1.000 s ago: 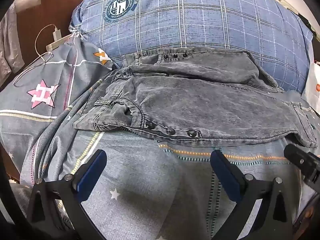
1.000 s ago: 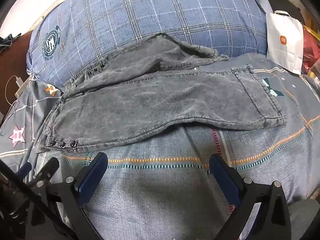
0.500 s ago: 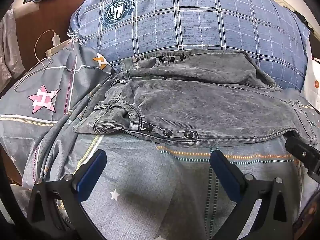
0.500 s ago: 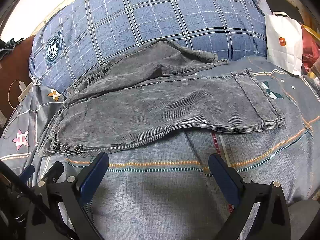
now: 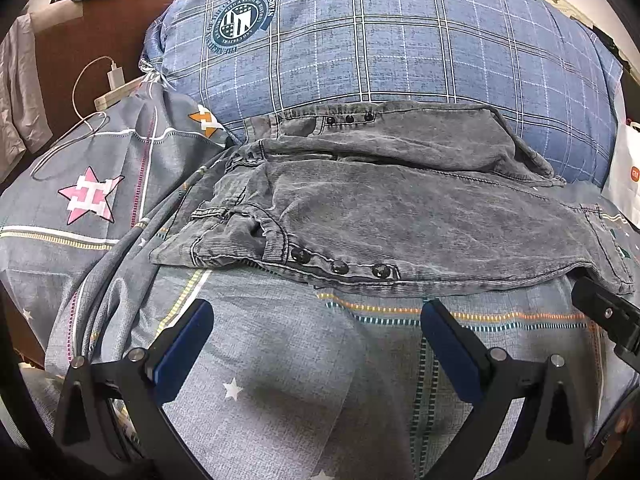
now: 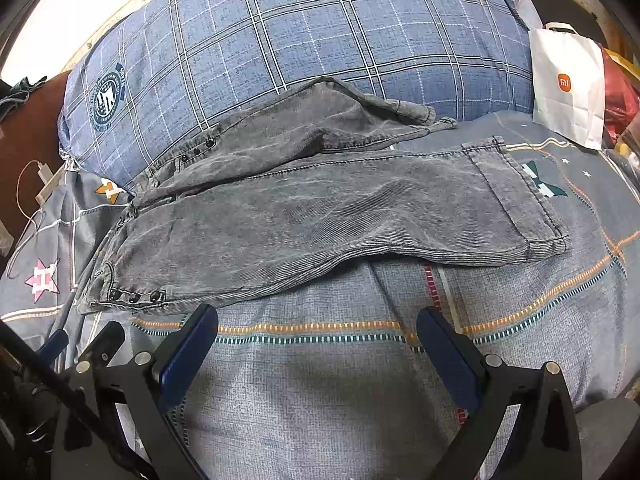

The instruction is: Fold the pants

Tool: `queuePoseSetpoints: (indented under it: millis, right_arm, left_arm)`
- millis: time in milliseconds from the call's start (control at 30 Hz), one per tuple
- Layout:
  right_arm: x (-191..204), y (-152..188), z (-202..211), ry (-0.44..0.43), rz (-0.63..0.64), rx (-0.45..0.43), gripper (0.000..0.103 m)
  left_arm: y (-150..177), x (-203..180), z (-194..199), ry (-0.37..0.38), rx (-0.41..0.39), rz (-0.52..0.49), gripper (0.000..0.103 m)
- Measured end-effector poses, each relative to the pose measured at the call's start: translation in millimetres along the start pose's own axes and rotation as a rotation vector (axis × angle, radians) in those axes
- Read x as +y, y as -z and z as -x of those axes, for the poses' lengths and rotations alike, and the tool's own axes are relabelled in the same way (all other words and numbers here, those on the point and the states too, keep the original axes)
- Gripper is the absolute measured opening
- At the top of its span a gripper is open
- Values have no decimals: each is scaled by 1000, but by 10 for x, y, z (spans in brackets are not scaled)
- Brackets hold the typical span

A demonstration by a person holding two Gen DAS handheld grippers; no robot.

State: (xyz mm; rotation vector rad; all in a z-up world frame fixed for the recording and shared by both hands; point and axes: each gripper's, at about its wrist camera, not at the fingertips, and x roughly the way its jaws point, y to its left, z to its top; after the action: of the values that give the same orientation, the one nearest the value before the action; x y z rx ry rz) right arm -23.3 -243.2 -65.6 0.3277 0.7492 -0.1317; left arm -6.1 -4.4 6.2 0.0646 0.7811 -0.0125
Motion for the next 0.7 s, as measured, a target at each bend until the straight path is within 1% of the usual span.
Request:
queuePoseSetpoints:
  millis: [700]
  right_arm:
    - [3,2,11,-3,-4,-5,102]
  left_arm:
    - [-7,7,9,-2,-3,2,103]
